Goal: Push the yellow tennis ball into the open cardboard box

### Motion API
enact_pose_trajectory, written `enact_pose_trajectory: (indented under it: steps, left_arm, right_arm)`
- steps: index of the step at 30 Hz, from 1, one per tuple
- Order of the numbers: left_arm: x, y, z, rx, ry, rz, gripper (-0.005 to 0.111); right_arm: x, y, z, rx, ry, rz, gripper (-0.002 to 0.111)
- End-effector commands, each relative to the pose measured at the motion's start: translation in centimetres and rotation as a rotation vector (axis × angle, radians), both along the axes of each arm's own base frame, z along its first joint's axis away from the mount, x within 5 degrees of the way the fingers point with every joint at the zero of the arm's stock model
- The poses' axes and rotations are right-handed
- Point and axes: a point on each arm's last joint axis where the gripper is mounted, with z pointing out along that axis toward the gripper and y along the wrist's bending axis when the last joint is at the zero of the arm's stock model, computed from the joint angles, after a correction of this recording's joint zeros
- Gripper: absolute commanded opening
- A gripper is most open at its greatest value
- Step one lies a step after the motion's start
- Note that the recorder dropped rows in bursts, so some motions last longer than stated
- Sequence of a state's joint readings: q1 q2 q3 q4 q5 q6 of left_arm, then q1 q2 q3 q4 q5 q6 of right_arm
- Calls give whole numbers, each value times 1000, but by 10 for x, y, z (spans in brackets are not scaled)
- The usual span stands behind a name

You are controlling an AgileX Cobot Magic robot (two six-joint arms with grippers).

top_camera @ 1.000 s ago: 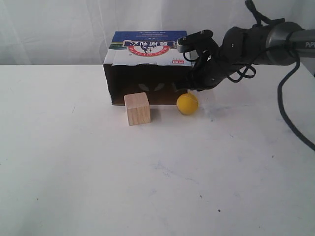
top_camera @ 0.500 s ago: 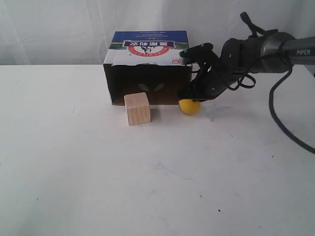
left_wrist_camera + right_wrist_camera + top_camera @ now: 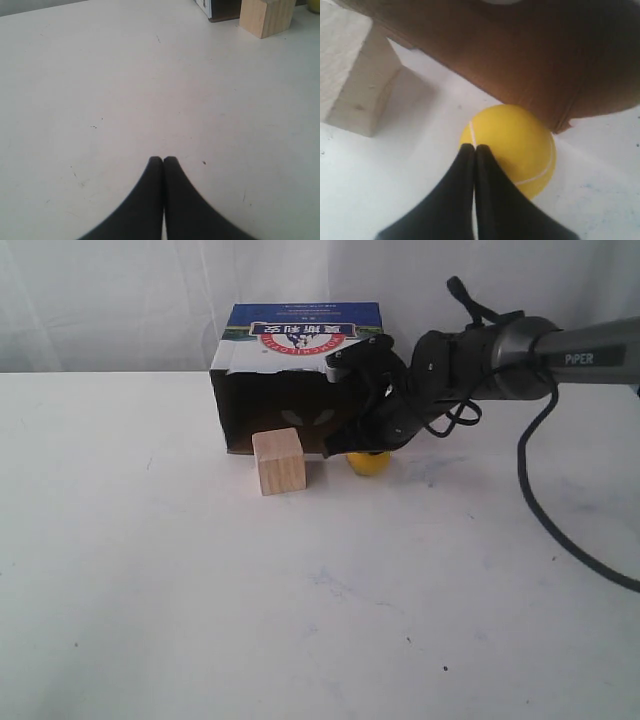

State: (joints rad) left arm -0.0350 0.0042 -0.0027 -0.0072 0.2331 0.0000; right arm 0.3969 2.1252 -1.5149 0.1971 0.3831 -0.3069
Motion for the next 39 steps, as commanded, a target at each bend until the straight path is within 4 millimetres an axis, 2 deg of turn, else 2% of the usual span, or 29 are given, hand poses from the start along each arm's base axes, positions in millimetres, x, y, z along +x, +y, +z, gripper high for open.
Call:
enact_pose_trajectory:
  steps: [1,14,21,25,31,39]
  left_arm:
    - [0,-1,-1,-7,-2,-8,0]
    - [0,-1,-1,-7,-2,-8,0]
    - [0,-1,-1,-7,-2,-8,0]
    - [0,-1,-1,-7,-2,-8,0]
    - [0,-1,-1,-7,-2,-8,0]
    - [0,-1,-1,-7,-2,-8,0]
  right_arm:
    - [3,2,-3,20,-34,-11,0]
    - [5,3,-2,26,-56,-15,0]
    - [4,3,23,48,-103,-13,0]
    - [-2,1,30,37,-57,-2,0]
    - [-21,-4,18,-53,172,48,0]
    - [-12,-6,3,-96,128,24,0]
